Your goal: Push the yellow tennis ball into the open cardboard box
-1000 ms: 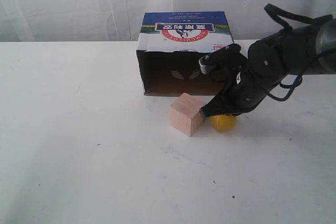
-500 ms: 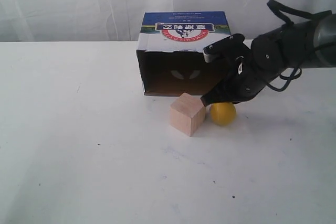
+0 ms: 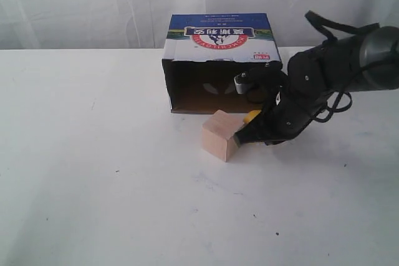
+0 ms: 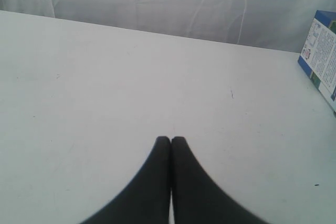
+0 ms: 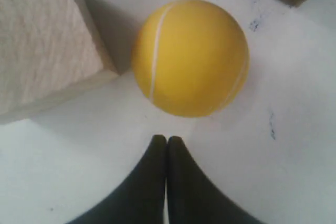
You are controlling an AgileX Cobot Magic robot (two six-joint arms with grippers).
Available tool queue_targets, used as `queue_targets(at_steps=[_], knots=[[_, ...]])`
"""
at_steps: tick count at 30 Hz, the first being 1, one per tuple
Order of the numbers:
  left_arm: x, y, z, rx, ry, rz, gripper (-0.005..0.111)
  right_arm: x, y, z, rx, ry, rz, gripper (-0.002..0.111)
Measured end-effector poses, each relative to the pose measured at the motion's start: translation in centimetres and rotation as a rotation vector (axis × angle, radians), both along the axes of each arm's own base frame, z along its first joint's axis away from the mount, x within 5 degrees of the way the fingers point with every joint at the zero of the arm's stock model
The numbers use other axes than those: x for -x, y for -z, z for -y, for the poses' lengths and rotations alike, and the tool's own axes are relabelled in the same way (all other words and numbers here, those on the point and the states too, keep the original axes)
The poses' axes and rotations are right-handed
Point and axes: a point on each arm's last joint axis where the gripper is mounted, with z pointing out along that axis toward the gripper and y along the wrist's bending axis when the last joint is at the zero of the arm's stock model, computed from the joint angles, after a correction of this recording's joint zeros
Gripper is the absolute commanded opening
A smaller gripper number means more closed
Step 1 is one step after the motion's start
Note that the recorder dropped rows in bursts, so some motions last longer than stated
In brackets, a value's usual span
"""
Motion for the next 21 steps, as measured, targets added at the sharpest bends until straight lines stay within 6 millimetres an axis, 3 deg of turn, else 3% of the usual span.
queue_targets(at_steps=[4,6,9,14,21], knots=[[0.0,0.0,0.0,0.000,0.000,0.000,0.000,-2.0,2.3,0.5,0.010,0.022,-0.010,0.000],[0.0,0.0,0.0,0.000,0.000,0.000,0.000,-3.3,1.4,0.6,0.017,0.027,-0.002,0.000],[0.0,0.0,0.0,0.000,0.000,0.000,0.000,-4.8,-2.1,0.2,-0.031,0.020,0.140,0.000],[0.0,0.0,0.0,0.000,0.000,0.000,0.000,-3.2,-7.5,0.6,-0.088,0.013,0.286,0.000],[0.0,0.0,0.0,0.000,0.000,0.000,0.000,0.6,-5.9,2.0,-0.070,0.024,0.216,0.000]])
